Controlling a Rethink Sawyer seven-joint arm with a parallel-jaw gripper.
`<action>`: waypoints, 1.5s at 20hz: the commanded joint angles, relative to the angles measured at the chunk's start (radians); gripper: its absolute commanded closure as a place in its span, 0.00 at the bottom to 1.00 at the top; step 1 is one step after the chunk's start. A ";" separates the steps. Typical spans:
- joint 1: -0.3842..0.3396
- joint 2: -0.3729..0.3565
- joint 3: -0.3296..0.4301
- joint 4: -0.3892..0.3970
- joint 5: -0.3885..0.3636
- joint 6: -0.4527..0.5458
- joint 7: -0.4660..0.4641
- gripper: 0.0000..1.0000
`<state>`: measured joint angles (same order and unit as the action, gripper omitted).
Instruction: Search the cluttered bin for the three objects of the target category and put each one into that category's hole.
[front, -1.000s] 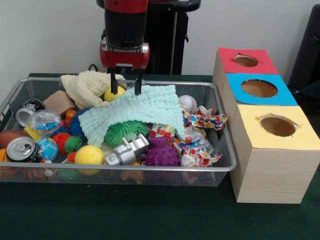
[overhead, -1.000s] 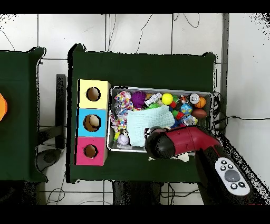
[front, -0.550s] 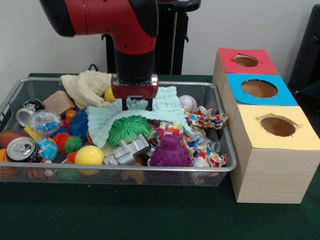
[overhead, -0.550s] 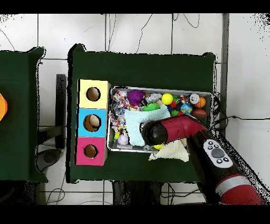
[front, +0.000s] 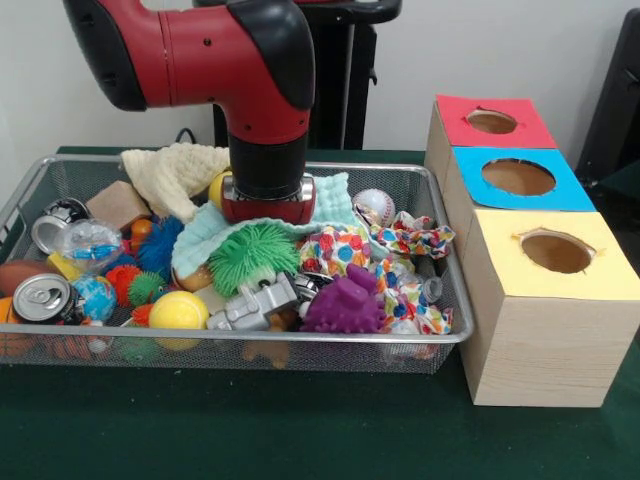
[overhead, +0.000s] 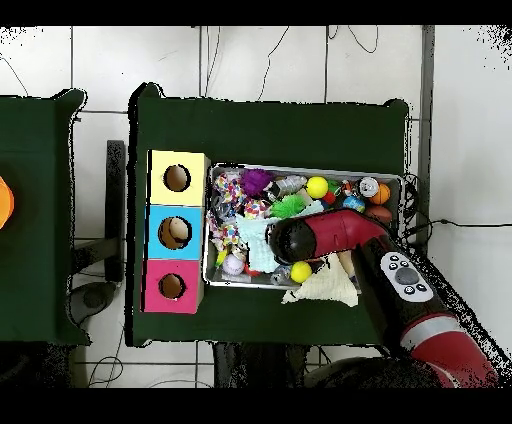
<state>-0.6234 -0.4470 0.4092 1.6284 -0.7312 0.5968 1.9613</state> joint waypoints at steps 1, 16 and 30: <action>0.004 0.023 0.021 -0.032 -0.009 0.019 -0.090 0.00; 0.004 -0.294 0.058 0.219 0.145 0.112 -0.071 0.00; 0.007 -0.279 0.054 0.153 0.133 0.093 -0.120 0.00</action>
<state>-0.6233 -0.7443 0.4105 1.8070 -0.6003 0.6065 1.9613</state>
